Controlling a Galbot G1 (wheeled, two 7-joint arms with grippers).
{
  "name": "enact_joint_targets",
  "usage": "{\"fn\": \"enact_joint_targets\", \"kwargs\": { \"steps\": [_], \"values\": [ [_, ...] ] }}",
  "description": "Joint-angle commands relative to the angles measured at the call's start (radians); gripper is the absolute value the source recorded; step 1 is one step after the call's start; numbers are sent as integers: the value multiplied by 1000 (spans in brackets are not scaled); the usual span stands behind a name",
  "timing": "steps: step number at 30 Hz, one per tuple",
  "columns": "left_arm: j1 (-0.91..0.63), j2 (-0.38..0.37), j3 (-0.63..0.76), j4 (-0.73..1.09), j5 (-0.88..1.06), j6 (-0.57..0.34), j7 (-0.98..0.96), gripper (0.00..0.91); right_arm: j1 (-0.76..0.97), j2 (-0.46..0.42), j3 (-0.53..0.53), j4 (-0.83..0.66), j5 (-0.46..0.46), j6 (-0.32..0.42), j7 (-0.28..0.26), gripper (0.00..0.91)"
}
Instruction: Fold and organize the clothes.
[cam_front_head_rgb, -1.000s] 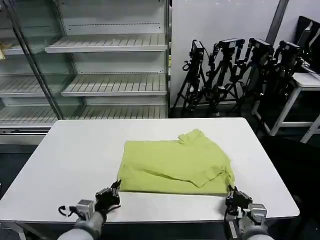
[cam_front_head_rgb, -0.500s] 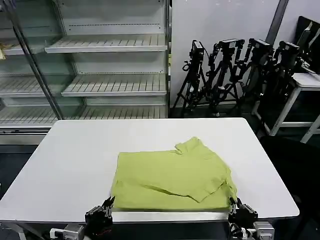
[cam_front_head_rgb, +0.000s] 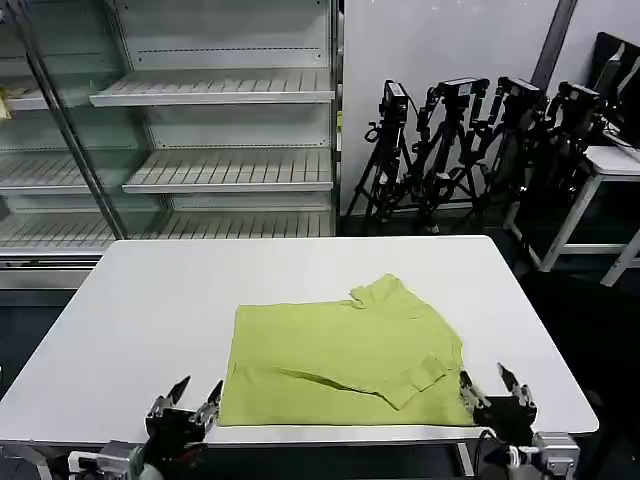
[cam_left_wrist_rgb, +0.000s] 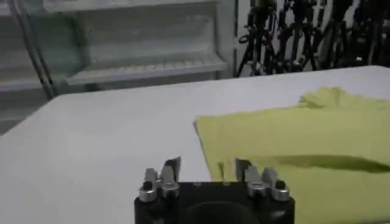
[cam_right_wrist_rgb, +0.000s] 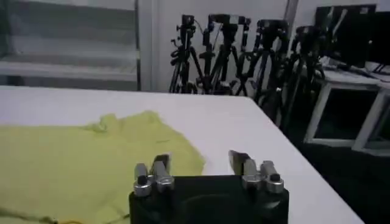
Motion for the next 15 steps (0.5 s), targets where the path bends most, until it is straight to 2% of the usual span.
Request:
{"fn": "enact_joint_targets", "kwargs": {
  "steps": [1, 7, 12, 15],
  "values": [
    [-254, 41, 66, 154, -118, 21, -19, 907, 374, -38, -159, -195, 101, -28, 51, 907],
    [-504, 86, 182, 320, -196, 64, -48, 907, 610, -38, -340, -420, 126, -29, 81, 907],
    [-650, 106, 290, 454, -235, 66, -56, 907, 797, -7, -415, -574, 261, -31, 163, 907],
    [-721, 95, 331, 509, -243, 66, -55, 907, 869, 5, -451, -661, 281, -31, 180, 907]
  ]
}}
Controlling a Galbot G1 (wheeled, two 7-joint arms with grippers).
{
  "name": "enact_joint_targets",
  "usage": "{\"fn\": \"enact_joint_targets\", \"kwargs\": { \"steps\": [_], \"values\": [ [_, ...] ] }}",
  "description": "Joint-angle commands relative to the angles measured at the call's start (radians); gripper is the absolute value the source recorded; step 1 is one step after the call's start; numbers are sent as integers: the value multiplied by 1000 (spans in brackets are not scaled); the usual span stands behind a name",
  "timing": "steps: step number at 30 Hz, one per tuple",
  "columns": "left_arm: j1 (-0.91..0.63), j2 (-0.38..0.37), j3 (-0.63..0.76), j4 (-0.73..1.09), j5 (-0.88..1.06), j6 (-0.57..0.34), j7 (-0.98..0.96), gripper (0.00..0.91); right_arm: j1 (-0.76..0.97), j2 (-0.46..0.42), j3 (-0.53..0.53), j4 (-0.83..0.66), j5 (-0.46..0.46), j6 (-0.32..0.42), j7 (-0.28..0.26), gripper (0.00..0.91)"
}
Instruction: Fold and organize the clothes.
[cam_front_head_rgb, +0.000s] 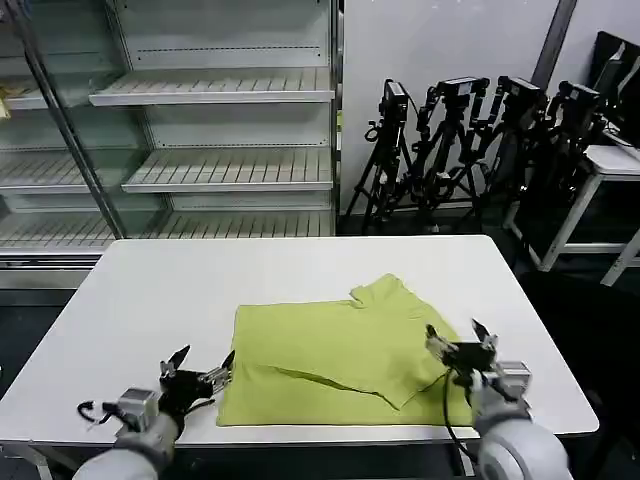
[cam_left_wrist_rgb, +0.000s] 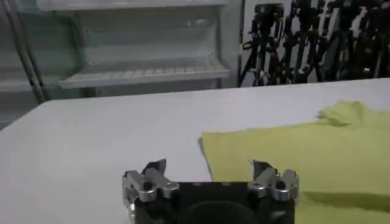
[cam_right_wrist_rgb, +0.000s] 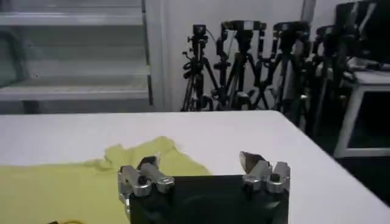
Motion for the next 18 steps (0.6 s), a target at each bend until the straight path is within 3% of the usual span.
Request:
{"fn": "enact_joint_targets", "kwargs": {
  "steps": [1, 12, 18],
  "values": [
    [-377, 24, 200, 285, -95, 21, -14, 907, 384, 13, -184, -328, 134, -7, 83, 907],
    [-563, -21, 304, 476, -140, 21, -14, 907, 538, 43, -257, -575, 196, -8, 95, 907],
    [-588, -29, 320, 515, -142, 20, -9, 907, 544, 59, -266, -640, 198, -8, 91, 907]
  ]
}}
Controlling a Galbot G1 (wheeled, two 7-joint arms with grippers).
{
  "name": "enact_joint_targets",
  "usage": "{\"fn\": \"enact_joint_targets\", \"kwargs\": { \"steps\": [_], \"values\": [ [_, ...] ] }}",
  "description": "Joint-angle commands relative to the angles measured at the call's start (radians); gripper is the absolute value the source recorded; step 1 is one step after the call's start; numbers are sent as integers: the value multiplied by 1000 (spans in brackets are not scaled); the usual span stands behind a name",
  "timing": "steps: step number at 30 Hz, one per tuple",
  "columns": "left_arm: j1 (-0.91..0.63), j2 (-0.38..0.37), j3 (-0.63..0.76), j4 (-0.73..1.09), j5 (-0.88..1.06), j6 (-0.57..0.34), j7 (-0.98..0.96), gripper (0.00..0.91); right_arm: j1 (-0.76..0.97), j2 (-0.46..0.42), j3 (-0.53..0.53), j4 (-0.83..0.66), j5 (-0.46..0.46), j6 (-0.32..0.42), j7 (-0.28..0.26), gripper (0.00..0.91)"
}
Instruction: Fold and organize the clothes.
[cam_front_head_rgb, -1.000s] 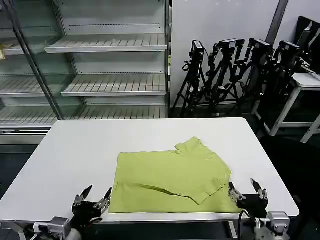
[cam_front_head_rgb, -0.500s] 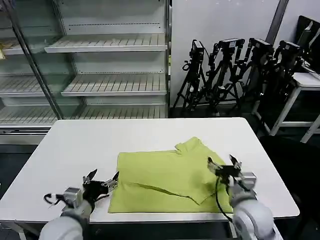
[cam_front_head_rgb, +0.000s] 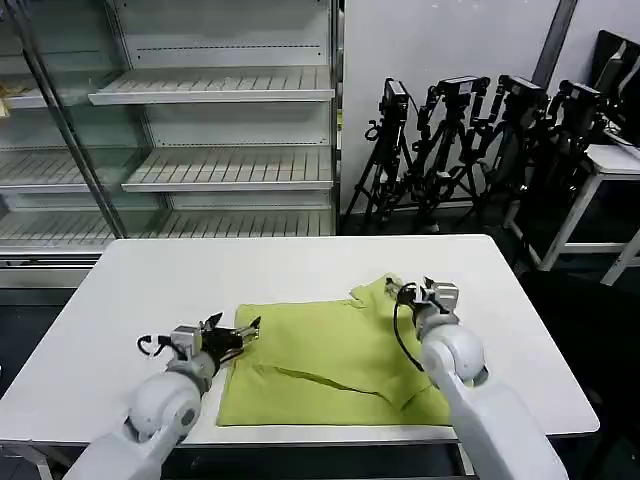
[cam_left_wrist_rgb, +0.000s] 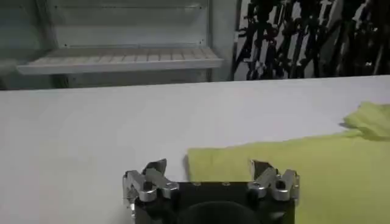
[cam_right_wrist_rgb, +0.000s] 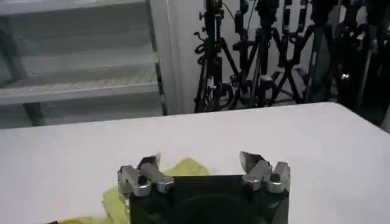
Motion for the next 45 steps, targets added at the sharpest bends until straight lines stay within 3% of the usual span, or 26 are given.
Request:
{"fn": "enact_joint_targets", "kwargs": {
  "steps": [1, 6, 7, 8, 9, 11, 26, 32, 39, 45],
  "values": [
    [-176, -14, 83, 181, -31, 5, 1, 907, 129, 17, -57, -209, 45, -2, 16, 907],
    [-183, -26, 88, 207, -30, 4, 2, 897, 133, 26, -54, -247, 59, -1, 11, 907],
    [-181, -27, 88, 206, -31, 4, 3, 675, 133, 28, -54, -251, 61, -1, 11, 836],
    [-179, -27, 88, 206, -31, 4, 4, 202, 133, 30, -53, -254, 65, -1, 11, 453],
    [-174, -27, 88, 201, -31, 4, 6, 30, 131, 31, -53, -256, 73, -1, 11, 171],
    [-164, -24, 88, 192, -31, 4, 9, 30, 125, 33, -54, -256, 79, -1, 11, 0],
    [-59, -11, 50, 114, -48, 2, 30, 30, 91, 36, -42, -240, 77, 1, -3, 0],
    [-49, -15, 22, 101, -66, -19, 46, 30, 65, 31, -26, -198, 24, 4, -39, 0],
    [-49, 4, -6, 55, -81, -25, 51, 30, 38, 31, -16, -132, -92, 110, -89, 0],
    [-38, 19, -22, -5, -82, -25, 57, 30, 11, 27, -9, -68, -131, 163, -103, 0]
  ]
}}
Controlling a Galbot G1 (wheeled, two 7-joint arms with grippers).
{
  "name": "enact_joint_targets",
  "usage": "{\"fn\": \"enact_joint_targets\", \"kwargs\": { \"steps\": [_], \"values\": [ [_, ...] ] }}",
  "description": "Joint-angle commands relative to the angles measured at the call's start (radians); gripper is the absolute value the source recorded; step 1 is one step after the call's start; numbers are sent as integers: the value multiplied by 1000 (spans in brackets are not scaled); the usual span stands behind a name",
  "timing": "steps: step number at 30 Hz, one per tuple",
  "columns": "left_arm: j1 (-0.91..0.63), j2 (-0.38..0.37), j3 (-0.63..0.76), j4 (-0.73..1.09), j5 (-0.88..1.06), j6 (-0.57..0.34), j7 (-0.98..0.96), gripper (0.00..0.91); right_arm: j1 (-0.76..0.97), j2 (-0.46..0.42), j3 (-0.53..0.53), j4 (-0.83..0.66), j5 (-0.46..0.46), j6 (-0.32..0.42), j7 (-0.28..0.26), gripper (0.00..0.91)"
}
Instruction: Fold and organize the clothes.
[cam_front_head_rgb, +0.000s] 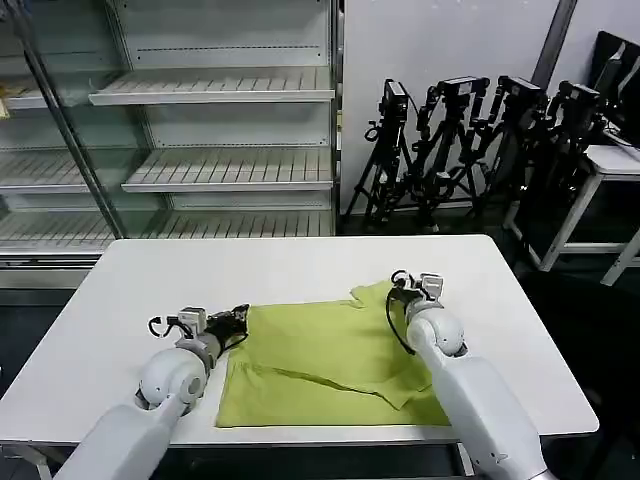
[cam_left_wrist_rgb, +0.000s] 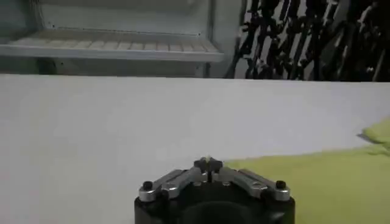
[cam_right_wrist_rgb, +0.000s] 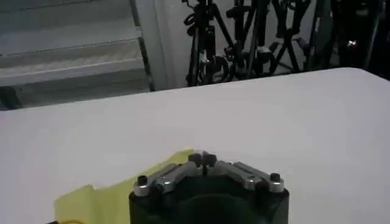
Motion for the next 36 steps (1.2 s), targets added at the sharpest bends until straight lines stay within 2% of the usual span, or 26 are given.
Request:
{"fn": "enact_joint_targets", "kwargs": {
  "steps": [1, 3, 19, 29, 36],
  "values": [
    [22, 14, -27, -88, -6, -6, 6, 30, -36, -4, 14, 105, -122, 106, -36, 0],
    [36, 14, -35, -107, -4, -5, 6, 30, -53, -7, 22, 155, -149, 117, -42, 0],
    [229, 65, -144, -303, 0, -3, 23, 30, -299, -64, 156, 428, -162, 102, -58, 0],
    [350, 87, -200, -388, 0, -9, 43, 30, -529, -89, 287, 619, -159, 95, -89, 0],
    [432, 100, -232, -438, 18, -15, 61, 30, -641, -101, 383, 701, -148, 87, -104, 0]
  ]
}}
